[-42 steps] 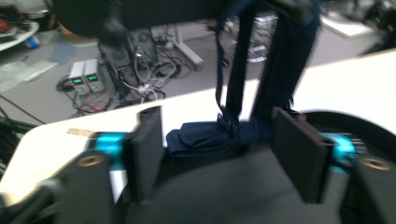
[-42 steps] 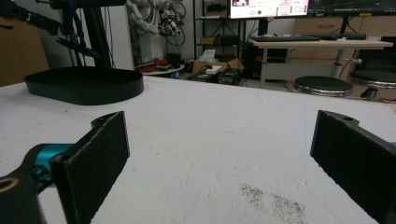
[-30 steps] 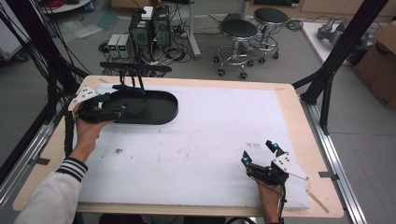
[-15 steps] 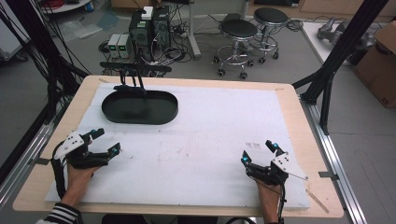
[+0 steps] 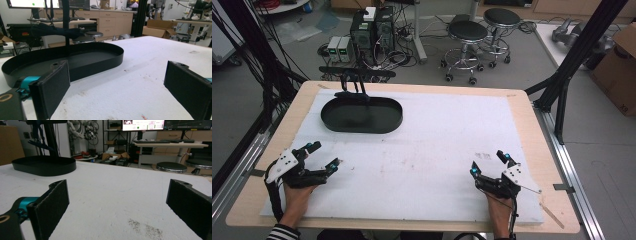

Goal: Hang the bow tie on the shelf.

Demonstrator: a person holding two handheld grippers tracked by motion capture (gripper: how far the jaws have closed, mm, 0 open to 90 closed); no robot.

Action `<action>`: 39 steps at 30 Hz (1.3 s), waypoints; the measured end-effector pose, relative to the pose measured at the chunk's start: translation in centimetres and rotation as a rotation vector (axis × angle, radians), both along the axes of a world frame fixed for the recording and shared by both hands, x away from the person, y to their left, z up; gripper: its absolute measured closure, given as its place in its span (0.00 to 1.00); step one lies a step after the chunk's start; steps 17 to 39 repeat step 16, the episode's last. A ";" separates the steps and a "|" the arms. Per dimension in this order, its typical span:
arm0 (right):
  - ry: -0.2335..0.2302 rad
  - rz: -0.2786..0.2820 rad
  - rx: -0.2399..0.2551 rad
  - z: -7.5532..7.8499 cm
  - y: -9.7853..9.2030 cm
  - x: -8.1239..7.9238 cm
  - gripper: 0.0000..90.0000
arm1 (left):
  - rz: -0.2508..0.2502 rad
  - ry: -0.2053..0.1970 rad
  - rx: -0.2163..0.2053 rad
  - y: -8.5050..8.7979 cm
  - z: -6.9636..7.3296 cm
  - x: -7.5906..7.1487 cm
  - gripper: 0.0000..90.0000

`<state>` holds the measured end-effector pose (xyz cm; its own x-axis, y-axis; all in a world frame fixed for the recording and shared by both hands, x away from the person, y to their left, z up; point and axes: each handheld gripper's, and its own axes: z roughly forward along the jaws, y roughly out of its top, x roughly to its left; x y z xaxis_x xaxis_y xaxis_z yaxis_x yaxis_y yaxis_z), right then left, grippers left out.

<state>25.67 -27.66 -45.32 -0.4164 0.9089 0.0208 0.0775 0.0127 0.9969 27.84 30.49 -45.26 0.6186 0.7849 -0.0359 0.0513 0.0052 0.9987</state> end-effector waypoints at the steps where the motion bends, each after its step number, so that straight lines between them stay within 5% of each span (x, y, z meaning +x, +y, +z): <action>1: 0.006 0.002 0.004 0.0 0.0 0.0 0.04 | -0.004 -0.001 -0.001 0.1 0.0 0.0 0.08; 39: 0.000 -0.011 -0.001 0.0 0.1 -0.1 0.04 | -0.004 0.006 -0.017 0.2 0.0 0.0 0.08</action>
